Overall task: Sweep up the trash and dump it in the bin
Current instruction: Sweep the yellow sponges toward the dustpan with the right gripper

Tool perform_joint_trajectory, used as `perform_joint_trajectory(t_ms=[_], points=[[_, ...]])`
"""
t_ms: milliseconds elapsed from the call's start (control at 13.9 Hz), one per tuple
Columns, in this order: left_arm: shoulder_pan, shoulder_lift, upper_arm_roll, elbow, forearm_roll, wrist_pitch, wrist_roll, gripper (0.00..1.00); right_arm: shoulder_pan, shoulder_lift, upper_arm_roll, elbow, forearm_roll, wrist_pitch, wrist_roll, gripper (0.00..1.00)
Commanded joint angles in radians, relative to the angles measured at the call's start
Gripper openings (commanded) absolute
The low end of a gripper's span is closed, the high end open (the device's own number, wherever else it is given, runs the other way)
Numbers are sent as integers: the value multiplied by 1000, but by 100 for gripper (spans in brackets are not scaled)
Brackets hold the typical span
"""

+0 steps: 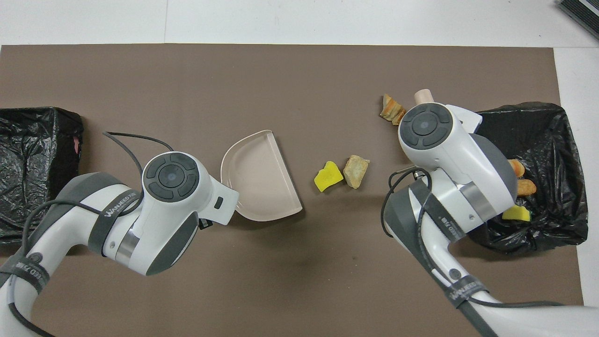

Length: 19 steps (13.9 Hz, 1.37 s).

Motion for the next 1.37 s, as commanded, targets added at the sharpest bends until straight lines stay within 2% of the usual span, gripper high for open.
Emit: perform_joint_trajectory(t_ms=[0, 360, 504, 793, 1081, 1153, 1297], points=[[-16, -14, 9, -19, 15, 23, -23, 0, -48, 1, 9, -39, -47, 4, -24, 0], [-16, -14, 8, -19, 15, 17, -23, 0, -73, -3, 14, -139, -32, 30, 42, 0], [-16, -15, 9, -19, 15, 16, -25, 0, -60, -2, 15, -153, 59, 53, 42, 0], [-16, -15, 8, -21, 15, 14, -25, 0, 45, 9, 17, -132, 253, 116, 117, 0], [-16, -17, 9, -22, 15, 13, -25, 0, 153, 53, 17, -24, 411, 141, 151, 0], [-16, -17, 8, -22, 15, 13, -25, 0, 182, 56, 17, -27, 451, 170, 160, 0], [-14, -22, 9, -32, 14, 13, -25, 0, 238, 56, 17, -32, 466, 173, 162, 0]])
